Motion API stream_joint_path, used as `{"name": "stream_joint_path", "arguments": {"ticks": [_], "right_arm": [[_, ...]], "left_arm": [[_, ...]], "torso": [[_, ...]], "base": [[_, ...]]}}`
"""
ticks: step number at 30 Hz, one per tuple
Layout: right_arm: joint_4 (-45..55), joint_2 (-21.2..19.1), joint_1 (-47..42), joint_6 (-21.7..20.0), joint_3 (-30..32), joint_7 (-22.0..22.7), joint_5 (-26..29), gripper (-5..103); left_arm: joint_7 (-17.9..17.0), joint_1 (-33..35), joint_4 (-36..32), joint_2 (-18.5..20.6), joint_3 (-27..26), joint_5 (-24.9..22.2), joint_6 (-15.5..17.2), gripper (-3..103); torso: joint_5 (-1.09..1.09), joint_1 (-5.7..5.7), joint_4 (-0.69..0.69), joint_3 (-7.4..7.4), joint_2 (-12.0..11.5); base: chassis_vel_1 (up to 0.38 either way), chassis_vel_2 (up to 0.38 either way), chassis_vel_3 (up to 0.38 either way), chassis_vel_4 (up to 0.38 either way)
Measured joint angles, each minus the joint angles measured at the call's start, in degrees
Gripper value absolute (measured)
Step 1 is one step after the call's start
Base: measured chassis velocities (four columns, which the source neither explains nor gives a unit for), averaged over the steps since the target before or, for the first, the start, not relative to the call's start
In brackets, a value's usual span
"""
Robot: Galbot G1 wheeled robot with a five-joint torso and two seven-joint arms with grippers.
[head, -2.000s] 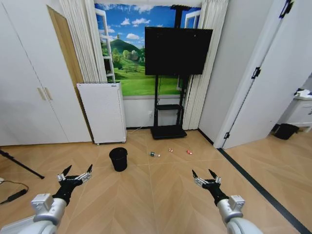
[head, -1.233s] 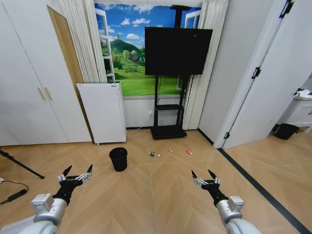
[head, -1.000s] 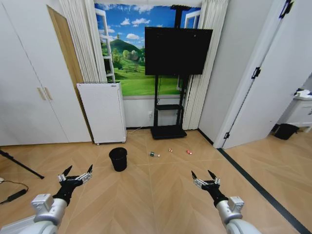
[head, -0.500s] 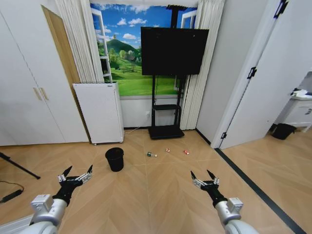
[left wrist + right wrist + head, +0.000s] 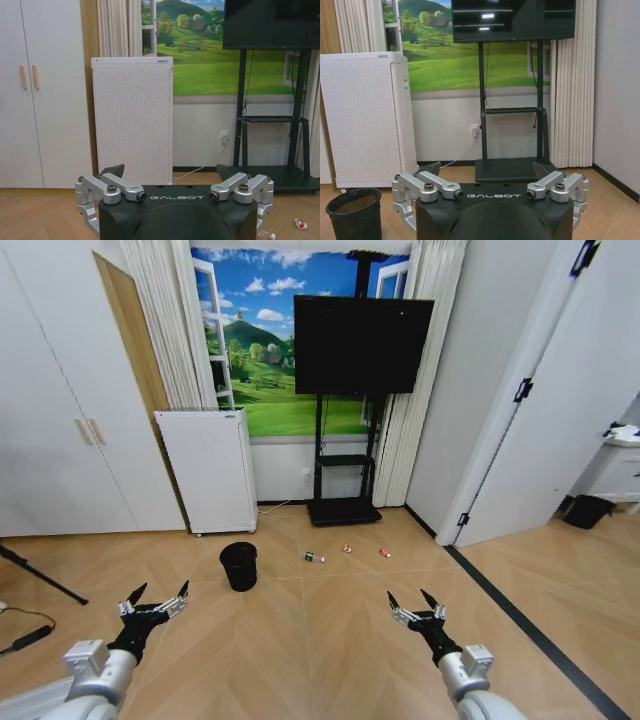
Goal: Pick up the trash bin and place the garbage on the floor into it.
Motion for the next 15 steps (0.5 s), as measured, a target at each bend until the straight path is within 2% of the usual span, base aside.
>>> {"name": "stream_joint_path", "arguments": {"ticks": [5, 15], "right_arm": [[-0.2, 0.0, 0.1, 0.1, 0.1, 0.0, 0.0, 100], [-0.2, -0.1, 0.7, -0.7, 0.2, -0.3, -0.3, 100]], "left_arm": [[-0.3, -0.3, 1.3, 0.0, 0.3, 0.4, -2.9, 100], [0.1, -0.1, 1.2, -0.2, 0.4, 1.0, -2.4, 100]], "torso": [[-0.01, 0.00, 0.01, 0.00, 0.0], [0.00, 0.00, 0.00, 0.00, 0.0]], "base": [[0.000, 0.000, 0.000, 0.000], [0.000, 0.000, 0.000, 0.000]]}}
